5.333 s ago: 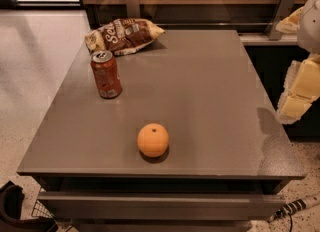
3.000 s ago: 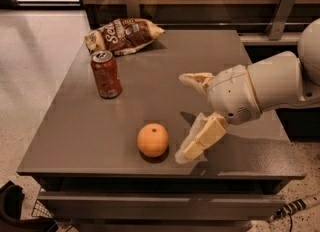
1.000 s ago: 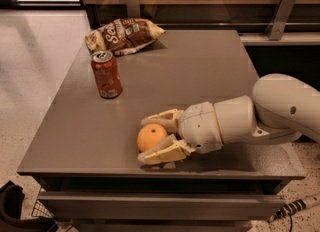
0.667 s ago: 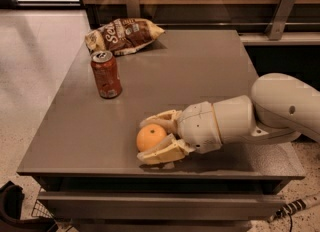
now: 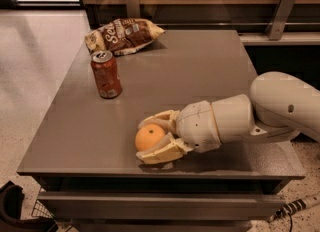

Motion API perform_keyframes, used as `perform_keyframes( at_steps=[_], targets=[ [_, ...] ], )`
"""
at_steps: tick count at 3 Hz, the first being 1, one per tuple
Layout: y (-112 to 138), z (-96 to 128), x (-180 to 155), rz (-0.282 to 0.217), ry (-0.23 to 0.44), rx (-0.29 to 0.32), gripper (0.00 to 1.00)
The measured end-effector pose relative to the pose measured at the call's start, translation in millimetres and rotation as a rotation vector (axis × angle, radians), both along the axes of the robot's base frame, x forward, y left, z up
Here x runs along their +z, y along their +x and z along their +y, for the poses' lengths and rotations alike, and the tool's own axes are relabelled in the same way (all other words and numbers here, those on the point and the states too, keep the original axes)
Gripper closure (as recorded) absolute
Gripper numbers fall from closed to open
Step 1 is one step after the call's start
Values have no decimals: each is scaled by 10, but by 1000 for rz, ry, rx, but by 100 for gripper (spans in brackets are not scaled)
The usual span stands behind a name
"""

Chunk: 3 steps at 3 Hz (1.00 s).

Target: Move orange near brown chip bag

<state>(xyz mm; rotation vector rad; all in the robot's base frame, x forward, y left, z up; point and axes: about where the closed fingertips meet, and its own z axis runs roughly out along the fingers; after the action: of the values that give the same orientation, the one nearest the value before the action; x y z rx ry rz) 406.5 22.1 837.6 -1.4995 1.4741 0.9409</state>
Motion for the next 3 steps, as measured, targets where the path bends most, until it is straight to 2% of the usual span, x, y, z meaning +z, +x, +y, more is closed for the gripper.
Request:
perform_keyframes(
  at_steps=[1,2,3],
  targets=[
    [190,-98,148,-6,37,-13,100],
    [563,-291,290,7,48,-29,100],
    [1369,-644,622,12,32,-118,100]
  ],
)
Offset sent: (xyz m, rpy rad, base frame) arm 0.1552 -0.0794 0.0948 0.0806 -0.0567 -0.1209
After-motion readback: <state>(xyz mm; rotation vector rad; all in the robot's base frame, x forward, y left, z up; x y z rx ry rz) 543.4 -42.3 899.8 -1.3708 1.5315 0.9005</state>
